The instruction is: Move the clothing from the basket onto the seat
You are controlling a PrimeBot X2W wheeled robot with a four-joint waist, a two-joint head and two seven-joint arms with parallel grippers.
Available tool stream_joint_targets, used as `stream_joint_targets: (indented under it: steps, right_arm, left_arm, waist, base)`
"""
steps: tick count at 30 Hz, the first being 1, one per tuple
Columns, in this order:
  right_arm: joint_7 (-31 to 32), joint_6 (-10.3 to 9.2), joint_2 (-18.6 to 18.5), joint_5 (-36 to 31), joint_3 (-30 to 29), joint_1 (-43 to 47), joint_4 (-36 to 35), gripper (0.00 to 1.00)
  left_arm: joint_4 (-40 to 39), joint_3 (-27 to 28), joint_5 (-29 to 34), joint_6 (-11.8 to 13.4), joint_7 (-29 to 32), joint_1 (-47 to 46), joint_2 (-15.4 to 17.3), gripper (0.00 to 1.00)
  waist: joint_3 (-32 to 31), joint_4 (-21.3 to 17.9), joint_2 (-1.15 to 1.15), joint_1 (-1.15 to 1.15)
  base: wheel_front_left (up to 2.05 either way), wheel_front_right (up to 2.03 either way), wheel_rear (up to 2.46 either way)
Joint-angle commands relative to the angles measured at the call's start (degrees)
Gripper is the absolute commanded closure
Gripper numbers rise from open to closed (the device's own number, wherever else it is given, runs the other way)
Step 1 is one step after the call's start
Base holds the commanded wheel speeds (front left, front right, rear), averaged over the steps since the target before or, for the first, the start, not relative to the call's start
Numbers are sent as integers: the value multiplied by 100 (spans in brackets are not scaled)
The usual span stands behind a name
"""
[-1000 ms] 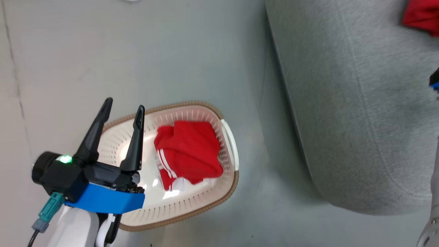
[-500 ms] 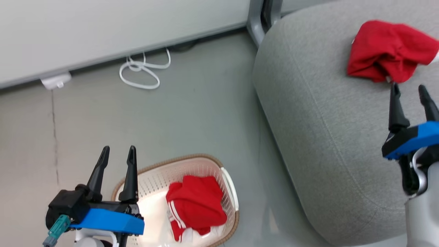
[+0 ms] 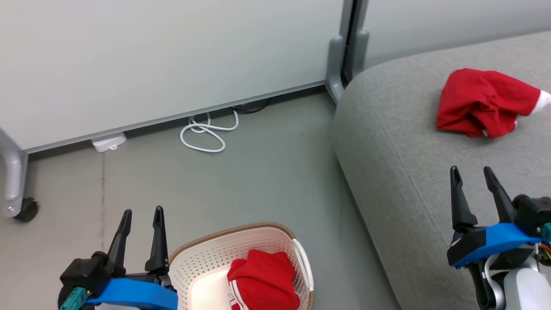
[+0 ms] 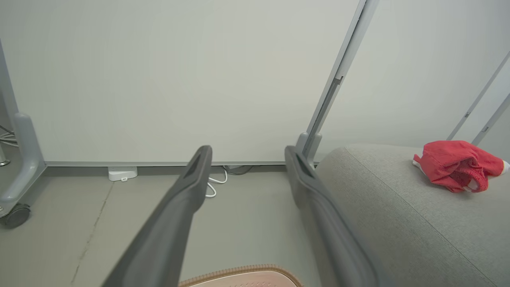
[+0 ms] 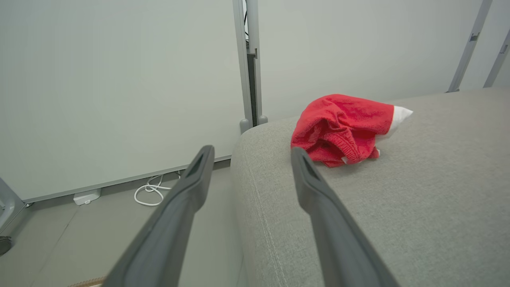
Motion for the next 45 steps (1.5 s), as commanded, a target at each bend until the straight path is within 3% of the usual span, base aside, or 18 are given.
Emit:
stream_joint_targets:
  steps: [1, 20, 45]
  right_arm:
    - [-39, 2, 9, -31, 24, 152, -77, 0]
    - [63, 3, 29, -22, 403, 870, -333, 0]
    - [186, 3, 30, -156, 536, 1051, -464, 0]
  left_arm:
    - [19, 33, -6, -12, -15, 66, -17, 0]
    - [372, 322, 66, -14, -15, 346, 2, 0]
    - [389, 471, 179, -14, -15, 406, -62, 0]
  waist:
    - [-94, 166, 0, 1]
    - [-390, 1123, 0, 1]
    - [-370, 1031, 0, 1]
  base:
    - [0, 0, 0]
    - [0, 0, 0]
    - [0, 0, 0]
